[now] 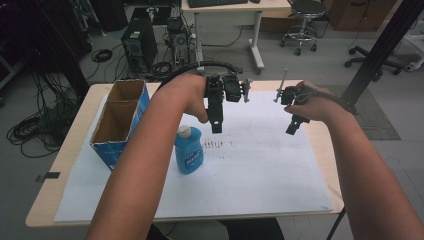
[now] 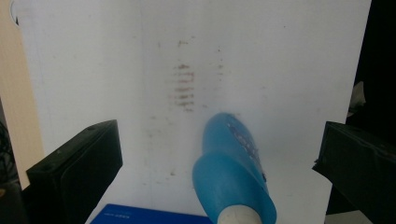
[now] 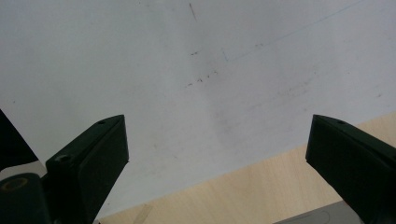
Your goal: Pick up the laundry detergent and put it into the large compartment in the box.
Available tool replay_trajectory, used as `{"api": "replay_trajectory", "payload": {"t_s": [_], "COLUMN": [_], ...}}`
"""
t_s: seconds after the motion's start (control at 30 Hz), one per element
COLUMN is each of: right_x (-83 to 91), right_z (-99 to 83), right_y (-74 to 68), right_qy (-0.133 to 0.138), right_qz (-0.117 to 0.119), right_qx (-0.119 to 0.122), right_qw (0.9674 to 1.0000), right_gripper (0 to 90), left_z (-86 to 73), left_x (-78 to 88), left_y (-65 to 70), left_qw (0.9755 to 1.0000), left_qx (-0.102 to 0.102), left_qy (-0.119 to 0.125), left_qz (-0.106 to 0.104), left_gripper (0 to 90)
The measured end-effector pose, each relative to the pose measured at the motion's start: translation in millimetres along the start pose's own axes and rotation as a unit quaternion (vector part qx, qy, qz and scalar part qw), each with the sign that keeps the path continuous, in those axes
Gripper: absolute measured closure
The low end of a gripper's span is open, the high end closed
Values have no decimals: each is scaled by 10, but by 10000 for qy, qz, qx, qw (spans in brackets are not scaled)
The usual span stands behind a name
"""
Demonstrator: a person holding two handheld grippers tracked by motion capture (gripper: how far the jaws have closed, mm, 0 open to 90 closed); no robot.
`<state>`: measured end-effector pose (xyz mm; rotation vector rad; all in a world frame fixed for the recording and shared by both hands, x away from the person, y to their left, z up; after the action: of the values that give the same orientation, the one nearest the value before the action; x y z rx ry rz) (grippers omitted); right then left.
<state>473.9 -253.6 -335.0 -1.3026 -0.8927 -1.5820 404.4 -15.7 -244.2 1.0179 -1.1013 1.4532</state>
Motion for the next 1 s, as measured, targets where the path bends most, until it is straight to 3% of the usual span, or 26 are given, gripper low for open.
{"api": "replay_trajectory", "payload": {"t_s": [0.3, 0.43, 0.5, 0.53, 0.6, 0.77, 0.8, 0.83, 0.93, 1.0], "right_x": [-29, -28, -31, -35, -41, -52, -57, -57, -74, -73], "right_z": [26, 20, 18, 13, 3, -30, -39, -39, -63, -68], "right_y": [5, 14, 16, 21, 24, 28, 28, 28, 26, 18], "right_qy": [34, 56, 73, 85, 99, 145, 136, 136, 125, 137], "right_qz": [34, 45, 59, 58, 76, 97, 97, 97, 100, 106], "right_qx": [70, 99, 112, 129, 149, 166, 169, 169, 174, 163], "right_qw": [10000, 9999, 9999, 9999, 9998, 9997, 9997, 9997, 9997, 9997], "right_gripper": [58, 59, 59, 59, 59, 59, 59, 59, 59, 59], "left_z": [-107, -144, -147, -157, -167, -236, -253, -253, -309, -336], "left_x": [51, 78, 80, 81, 84, 115, 125, 125, 142, 150], "left_y": [24, 58, 67, 79, 84, 87, 87, 87, 87, 91], "left_qw": [9994, 9975, 9973, 9961, 9954, 9905, 9882, 9882, 9820, 9797], "left_qx": [327, 631, 677, 832, 902, 1309, 1479, 1479, 1855, 1977], "left_qy": [-90, -234, -191, -143, -163, -173, -159, -159, -187, -185], "left_qz": [101, 213, 224, 270, 264, 391, 358, 358, 310, 281], "left_gripper": [2, 2, 2, 2, 2, 3, 7, 11, 21, 23]}}
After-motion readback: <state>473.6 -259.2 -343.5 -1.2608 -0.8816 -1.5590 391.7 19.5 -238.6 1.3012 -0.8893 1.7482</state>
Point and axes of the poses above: each handheld gripper's, and its own axes: x roughly backward along the jaws, z roughly out of its top, y roughly to its right, the point moved 4 cm from there along -x, roughly forward along the jaws, and after that the axes turned 10 degrees about y, right-handed, at the moved point
